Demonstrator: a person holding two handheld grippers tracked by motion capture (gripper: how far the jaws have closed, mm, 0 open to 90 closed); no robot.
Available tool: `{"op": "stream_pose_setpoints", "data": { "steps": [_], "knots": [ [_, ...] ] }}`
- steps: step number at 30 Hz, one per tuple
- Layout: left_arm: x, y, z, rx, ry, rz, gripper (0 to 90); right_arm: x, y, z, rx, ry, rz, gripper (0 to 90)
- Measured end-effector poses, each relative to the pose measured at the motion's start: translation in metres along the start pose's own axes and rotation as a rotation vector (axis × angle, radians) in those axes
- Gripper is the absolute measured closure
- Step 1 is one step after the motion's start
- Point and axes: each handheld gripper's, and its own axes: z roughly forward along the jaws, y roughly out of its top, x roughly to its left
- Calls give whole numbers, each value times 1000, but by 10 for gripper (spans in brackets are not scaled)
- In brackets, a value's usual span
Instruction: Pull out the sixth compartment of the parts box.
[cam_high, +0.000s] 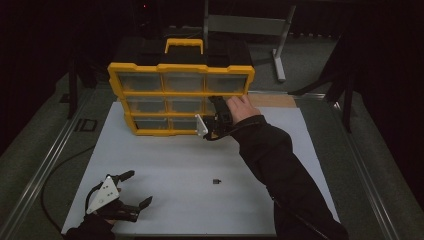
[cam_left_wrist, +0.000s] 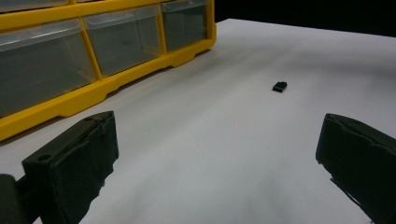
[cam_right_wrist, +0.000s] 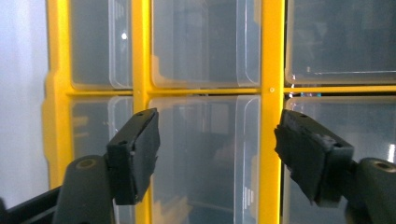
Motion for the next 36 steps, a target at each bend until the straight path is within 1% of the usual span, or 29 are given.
{"op": "stream_pose_setpoints", "data": {
  "steps": [1, 2, 3, 5, 6, 7, 8, 9, 10, 12, 13, 14, 15, 16, 18, 20, 21, 23, 25, 28, 30, 32, 36],
  "knots": [
    [0, 0, 0, 2, -1, 2, 4, 1, 1, 1, 10, -17, -7, 329],
    [0, 0, 0, 2, -1, 2, 4, 1, 1, 1, 10, -17, -7, 329],
    [0, 0, 0, 3, -2, 4, 4, 2, 2, 3, 22, -37, -16, 356],
    [0, 0, 0, 4, -2, 4, 4, 3, 2, 3, 28, -41, -22, 372],
    [0, 0, 0, 4, -3, 2, 4, 4, 2, 4, 36, -56, -29, 397],
    [0, 0, 0, 4, -3, 2, 4, 4, 2, 5, 37, -57, -36, 414],
    [0, 0, 0, 4, -2, 3, 4, 4, 2, 5, 37, -57, -36, 414],
    [0, 0, 0, 4, -2, 3, 4, 4, 2, 5, 48, -67, -29, 449],
    [0, 0, 0, 5, -2, 3, 4, 4, 2, 6, 51, -67, -27, 465],
    [0, 0, 0, 6, -2, 5, 4, 5, 3, 7, 58, -77, -29, 493],
    [0, 0, 0, 6, -2, 5, 4, 5, 3, 7, 58, -77, -29, 493],
    [-1, 0, 0, 7, -2, 4, 4, 6, 4, 8, 64, -86, -39, 512],
    [-1, 0, 0, 7, -2, 4, 4, 6, 4, 8, 75, -88, -39, 521],
    [-1, 0, 0, 7, -1, 5, 4, 6, 4, 8, 75, -88, -39, 521],
    [-1, 0, 1, 8, -1, 6, 4, 7, 6, 11, 92, -100, -43, 553],
    [-1, 0, 1, 8, -1, 6, 4, 7, 6, 11, 102, -107, -42, 558],
    [-1, 0, 1, 9, -1, 6, 4, 7, 7, 12, 108, -106, -48, 566],
    [-1, 0, 1, 8, -2, 5, 4, 8, 8, 13, 118, -120, -59, 584],
    [-1, 0, 1, 8, -2, 5, 4, 9, 9, 13, 122, -119, -63, 586],
    [-1, 0, 1, 9, -2, 6, 4, 9, 10, 13, 130, -120, -56, 602],
    [-1, 0, 1, 10, -2, 6, 4, 9, 11, 14, 141, -118, -66, 607],
    [-1, 0, 1, 10, -3, 6, 4, 9, 11, 14, 141, -122, -74, 607],
    [-1, 0, 1, 11, -3, 7, 4, 10, 13, 15, 149, -132, -79, 611]
  ]
}}
